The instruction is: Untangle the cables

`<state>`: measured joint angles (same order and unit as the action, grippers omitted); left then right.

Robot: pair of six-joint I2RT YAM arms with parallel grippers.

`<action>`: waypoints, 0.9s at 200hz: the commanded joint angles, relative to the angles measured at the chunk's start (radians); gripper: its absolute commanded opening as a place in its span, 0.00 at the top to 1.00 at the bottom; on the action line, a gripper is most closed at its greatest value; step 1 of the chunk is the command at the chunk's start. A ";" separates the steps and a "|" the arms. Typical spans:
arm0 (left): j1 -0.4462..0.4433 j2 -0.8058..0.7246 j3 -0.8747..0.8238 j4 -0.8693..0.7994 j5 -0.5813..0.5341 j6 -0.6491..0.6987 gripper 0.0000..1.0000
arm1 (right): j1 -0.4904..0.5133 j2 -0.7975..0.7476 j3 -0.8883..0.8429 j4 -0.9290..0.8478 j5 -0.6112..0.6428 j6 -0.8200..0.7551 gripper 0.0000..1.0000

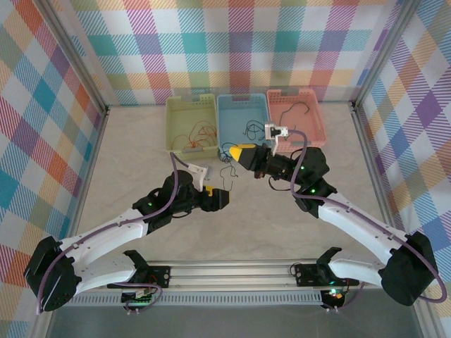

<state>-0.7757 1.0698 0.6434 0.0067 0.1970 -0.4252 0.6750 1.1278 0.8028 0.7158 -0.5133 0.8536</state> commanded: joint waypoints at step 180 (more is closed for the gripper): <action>-0.017 -0.007 0.010 -0.004 -0.036 0.035 0.49 | 0.096 0.012 0.088 0.024 -0.024 0.093 1.00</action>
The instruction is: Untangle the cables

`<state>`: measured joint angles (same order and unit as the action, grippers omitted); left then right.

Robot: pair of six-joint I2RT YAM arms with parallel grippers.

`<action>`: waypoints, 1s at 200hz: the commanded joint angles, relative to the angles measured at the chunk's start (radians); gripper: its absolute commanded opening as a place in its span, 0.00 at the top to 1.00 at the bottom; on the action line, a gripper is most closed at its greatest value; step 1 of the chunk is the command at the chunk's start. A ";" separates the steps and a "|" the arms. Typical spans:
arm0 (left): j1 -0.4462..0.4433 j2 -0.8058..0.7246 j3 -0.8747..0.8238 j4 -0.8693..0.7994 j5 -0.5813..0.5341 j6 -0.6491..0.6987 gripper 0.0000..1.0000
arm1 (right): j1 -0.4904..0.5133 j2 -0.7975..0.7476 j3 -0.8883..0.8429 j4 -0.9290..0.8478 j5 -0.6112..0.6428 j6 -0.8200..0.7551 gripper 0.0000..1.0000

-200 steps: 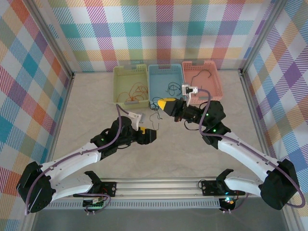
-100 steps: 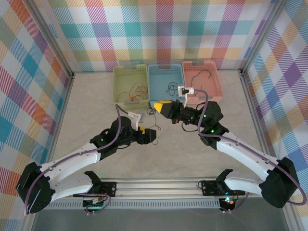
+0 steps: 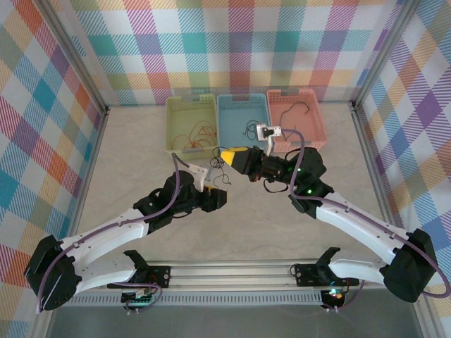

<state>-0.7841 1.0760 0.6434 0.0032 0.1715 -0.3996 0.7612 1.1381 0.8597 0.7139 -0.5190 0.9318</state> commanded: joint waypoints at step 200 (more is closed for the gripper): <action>-0.012 -0.216 -0.008 -0.192 -0.450 -0.055 1.00 | -0.125 -0.268 -0.140 -0.656 0.706 -0.715 1.00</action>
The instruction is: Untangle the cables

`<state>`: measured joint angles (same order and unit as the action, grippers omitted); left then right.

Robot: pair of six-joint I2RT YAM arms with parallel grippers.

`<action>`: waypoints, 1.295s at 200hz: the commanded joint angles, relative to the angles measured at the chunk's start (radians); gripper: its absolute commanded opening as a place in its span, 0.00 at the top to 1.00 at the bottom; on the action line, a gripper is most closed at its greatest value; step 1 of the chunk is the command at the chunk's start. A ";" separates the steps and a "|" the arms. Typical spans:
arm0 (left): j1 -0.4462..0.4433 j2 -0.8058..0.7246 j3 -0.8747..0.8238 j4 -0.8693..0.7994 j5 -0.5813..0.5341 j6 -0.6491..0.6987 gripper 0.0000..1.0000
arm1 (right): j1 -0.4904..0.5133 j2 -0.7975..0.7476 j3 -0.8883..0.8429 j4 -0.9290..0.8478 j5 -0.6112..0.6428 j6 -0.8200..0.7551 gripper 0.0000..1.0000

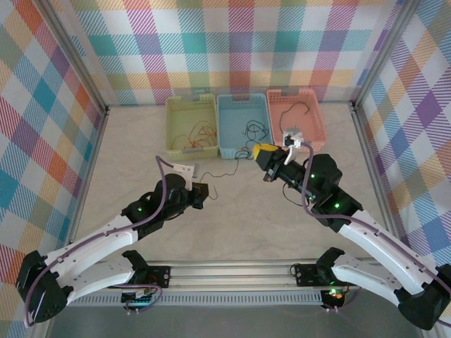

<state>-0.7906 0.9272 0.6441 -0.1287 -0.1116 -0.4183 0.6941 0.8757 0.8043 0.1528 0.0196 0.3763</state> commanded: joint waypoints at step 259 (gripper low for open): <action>-0.004 -0.430 -0.068 -0.207 -0.481 -0.155 1.00 | -0.132 0.380 -0.205 -0.026 0.502 -0.502 0.83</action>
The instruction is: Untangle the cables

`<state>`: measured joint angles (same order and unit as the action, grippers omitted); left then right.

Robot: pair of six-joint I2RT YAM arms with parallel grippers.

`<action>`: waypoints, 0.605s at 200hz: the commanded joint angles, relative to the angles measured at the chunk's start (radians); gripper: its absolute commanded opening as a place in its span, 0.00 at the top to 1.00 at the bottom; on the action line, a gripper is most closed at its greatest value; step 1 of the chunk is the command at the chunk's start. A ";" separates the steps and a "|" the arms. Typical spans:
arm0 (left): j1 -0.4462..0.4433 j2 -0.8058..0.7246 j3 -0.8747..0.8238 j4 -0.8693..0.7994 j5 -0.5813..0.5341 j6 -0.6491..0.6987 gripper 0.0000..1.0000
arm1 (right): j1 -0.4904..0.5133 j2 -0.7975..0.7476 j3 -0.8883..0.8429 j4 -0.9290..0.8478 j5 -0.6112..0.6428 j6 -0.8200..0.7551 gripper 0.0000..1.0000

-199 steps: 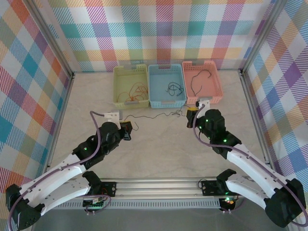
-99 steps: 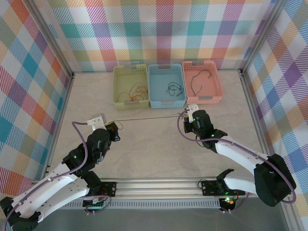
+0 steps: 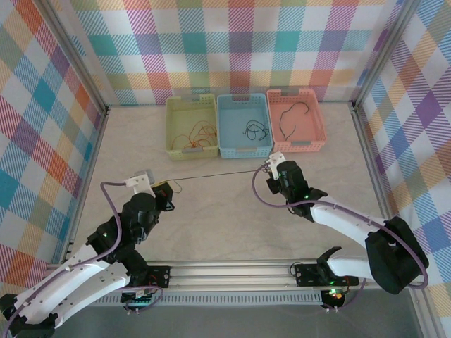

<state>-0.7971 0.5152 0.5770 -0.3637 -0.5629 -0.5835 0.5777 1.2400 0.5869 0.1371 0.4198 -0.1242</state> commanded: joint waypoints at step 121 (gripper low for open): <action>0.001 0.063 0.001 0.191 0.302 0.119 1.00 | 0.008 -0.174 -0.056 0.251 -0.801 -0.053 0.53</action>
<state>-0.7963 0.5594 0.5766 -0.2436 -0.3641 -0.5034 0.5640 1.0626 0.5175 0.2817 -0.0719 -0.1436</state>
